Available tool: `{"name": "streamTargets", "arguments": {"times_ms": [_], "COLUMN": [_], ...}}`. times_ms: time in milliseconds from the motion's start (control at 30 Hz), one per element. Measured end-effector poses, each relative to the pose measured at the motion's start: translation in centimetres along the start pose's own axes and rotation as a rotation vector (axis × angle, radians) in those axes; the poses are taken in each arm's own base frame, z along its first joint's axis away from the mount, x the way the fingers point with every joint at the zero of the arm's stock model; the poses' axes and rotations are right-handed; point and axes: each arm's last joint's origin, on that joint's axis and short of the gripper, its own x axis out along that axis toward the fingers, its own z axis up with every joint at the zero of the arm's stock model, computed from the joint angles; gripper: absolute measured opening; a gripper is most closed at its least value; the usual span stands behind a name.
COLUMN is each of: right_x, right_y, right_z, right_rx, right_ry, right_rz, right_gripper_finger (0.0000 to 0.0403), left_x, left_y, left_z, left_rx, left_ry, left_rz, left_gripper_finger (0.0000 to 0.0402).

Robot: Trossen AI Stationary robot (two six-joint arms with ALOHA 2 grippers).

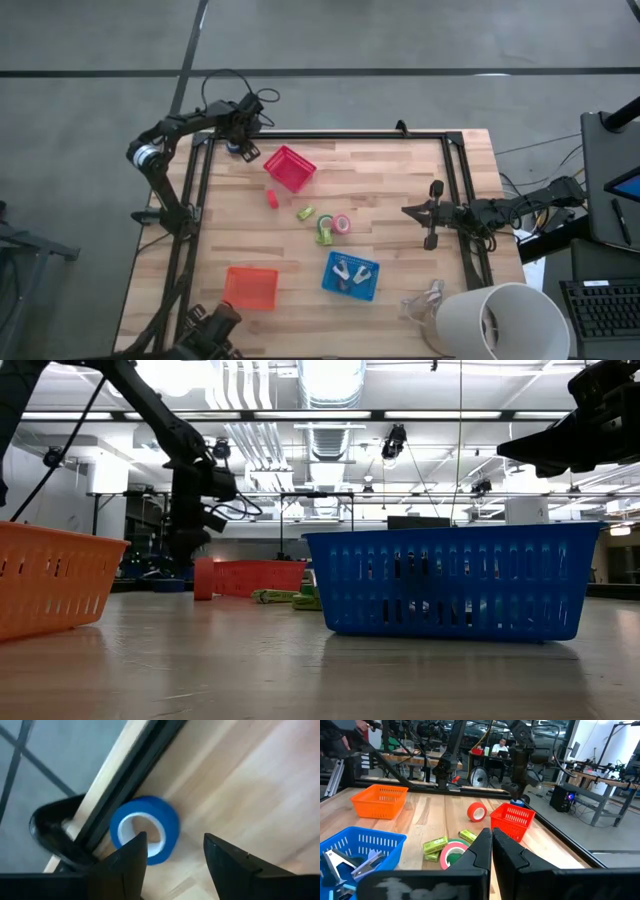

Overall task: Pick and place Stapler, Stapler remover, tape
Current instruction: Put the blue tape into the red bin

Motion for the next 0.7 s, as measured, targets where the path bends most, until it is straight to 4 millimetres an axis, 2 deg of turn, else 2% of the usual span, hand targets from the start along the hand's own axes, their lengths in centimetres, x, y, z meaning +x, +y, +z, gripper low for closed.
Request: {"name": "streamTargets", "arguments": {"times_ms": [267,700], "right_x": [0.0,0.0], "right_y": [0.0,0.0], "right_z": [0.0,0.0], "right_rx": [0.0,0.0], "right_ry": [0.0,0.0], "right_rz": [0.0,0.0], "right_gripper_finger": [0.0008,0.0008], "left_x": [0.9,2.9], "left_y": [1.8,0.9], "left_z": [-1.0,-1.8], "left_rx": [-0.147,-0.149], "left_ry": [0.018,-0.02], "left_rz": [-0.006,-0.033], "left_gripper_finger": [0.0191,0.0191]}}
